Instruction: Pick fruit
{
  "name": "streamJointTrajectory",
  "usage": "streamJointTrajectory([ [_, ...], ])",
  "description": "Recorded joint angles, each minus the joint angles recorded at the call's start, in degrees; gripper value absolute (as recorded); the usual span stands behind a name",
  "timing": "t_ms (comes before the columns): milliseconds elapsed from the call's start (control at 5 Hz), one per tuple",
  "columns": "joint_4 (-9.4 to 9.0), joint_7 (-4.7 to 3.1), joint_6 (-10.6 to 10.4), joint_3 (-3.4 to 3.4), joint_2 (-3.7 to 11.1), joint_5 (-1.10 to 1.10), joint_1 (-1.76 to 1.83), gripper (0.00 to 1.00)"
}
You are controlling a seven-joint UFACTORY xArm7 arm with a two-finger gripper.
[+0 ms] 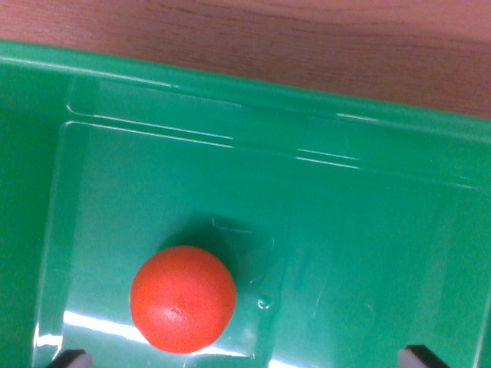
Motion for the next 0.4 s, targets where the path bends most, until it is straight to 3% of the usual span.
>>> streamJointTrajectory([
  [200,-1.80,-0.82,-2.75,0.07,0.92,0.04,0.18,0.00],
  [400,-1.80,-0.82,-2.75,0.07,0.92,0.04,0.18,0.00],
])
